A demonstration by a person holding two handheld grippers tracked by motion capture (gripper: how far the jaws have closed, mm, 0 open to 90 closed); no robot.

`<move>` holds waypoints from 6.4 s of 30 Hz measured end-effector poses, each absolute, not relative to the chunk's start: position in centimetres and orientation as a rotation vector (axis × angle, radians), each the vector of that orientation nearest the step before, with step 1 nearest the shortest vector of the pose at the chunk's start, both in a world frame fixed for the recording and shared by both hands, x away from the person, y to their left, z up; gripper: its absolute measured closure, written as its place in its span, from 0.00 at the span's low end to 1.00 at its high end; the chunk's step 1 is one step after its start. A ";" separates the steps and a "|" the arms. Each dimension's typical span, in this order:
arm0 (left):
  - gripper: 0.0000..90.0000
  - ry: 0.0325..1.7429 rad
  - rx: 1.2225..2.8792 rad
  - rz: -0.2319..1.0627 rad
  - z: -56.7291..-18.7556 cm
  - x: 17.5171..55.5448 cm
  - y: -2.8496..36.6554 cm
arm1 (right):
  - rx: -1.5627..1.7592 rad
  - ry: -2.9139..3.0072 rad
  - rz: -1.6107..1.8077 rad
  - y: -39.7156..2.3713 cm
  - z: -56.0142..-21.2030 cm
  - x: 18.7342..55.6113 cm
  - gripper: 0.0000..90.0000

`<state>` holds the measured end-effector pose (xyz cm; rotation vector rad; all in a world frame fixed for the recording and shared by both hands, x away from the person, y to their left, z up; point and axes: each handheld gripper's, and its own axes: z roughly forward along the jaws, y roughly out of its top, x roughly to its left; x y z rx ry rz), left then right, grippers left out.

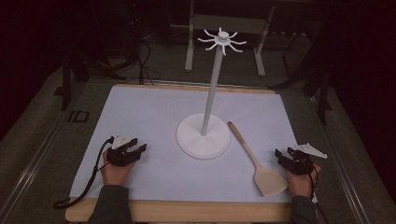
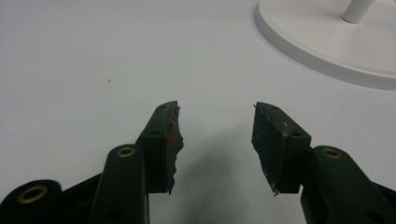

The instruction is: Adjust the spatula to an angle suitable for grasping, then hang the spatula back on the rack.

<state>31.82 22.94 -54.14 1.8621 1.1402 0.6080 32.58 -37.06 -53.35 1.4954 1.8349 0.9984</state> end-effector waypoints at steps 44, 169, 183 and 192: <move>0.53 1.158 1.828 0.616 -54.1 31.8 23.2 | 1.430 2.089 0.877 -33.8 -48.8 34.5 0.49; 0.52 1.170 1.810 0.604 -54.1 31.9 23.3 | 1.409 2.513 0.526 -23.5 -46.5 42.2 0.83; 0.53 1.163 1.812 0.607 -54.1 31.8 23.3 | 1.351 2.415 0.689 -24.9 -44.0 40.1 0.84; 0.52 1.166 1.811 0.608 -54.1 31.9 23.3 | 1.258 2.341 0.772 -25.4 -41.0 38.2 0.84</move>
